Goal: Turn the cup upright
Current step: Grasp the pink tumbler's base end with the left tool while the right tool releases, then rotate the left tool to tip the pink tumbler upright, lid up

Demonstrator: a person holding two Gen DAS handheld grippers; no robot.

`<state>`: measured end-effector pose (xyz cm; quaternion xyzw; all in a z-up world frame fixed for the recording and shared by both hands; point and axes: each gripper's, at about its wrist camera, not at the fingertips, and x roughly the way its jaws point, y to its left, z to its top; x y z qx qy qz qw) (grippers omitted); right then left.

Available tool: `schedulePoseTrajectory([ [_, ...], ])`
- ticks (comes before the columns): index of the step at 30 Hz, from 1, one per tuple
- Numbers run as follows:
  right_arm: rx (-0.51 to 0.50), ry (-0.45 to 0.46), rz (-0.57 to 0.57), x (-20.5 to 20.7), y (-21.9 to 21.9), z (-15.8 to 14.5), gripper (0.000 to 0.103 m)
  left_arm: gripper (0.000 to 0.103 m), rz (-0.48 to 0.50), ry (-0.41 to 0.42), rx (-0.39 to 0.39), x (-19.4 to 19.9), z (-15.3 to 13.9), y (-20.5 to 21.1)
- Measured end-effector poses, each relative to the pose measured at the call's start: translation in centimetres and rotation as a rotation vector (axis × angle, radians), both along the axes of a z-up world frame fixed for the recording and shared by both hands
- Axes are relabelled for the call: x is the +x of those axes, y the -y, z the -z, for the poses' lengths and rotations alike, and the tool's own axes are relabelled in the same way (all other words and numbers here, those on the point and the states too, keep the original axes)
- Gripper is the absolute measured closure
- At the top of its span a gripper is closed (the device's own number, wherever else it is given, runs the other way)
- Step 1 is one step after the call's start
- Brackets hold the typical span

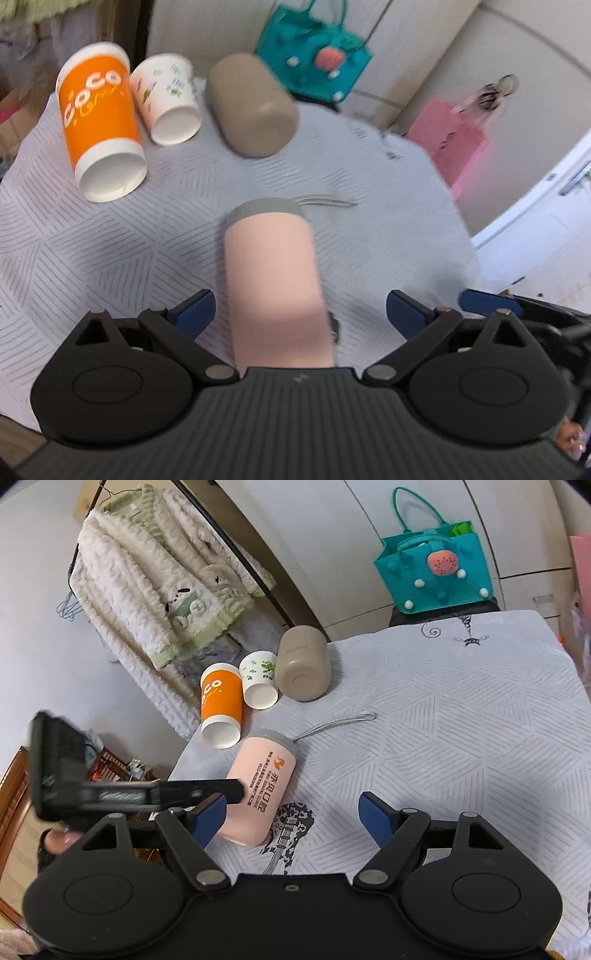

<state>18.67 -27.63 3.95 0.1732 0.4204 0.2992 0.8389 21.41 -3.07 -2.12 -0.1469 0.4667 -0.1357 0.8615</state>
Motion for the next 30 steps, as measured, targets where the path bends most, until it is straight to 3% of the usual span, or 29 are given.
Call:
schedulePoseTrajectory([
  [4,-0.005,-0.004,-0.052,0.6,-0.8,0.5,0.020,0.018,-0.008,-0.054,-0.013,1.3,1.0,-0.5],
  [6,-0.017,-0.001,-0.091,0.9,-1.6,0.7,0.020,0.040,0.003,-0.075,-0.036,1.6,1.3,-0.9],
  [16,-0.056,-0.007,-0.207,1.9,-5.4,1.3,0.020,0.041,0.013,-0.056,-0.080,1.5,1.7,-1.5],
  [23,-0.081,-0.052,-0.241,3.1,-8.6,3.4,0.022,0.041,0.049,-0.043,-0.112,1.4,2.1,-1.7],
  [30,-0.041,-0.015,-0.233,2.8,-8.4,4.1,0.026,0.041,0.080,0.047,-0.090,0.5,1.9,-1.1],
])
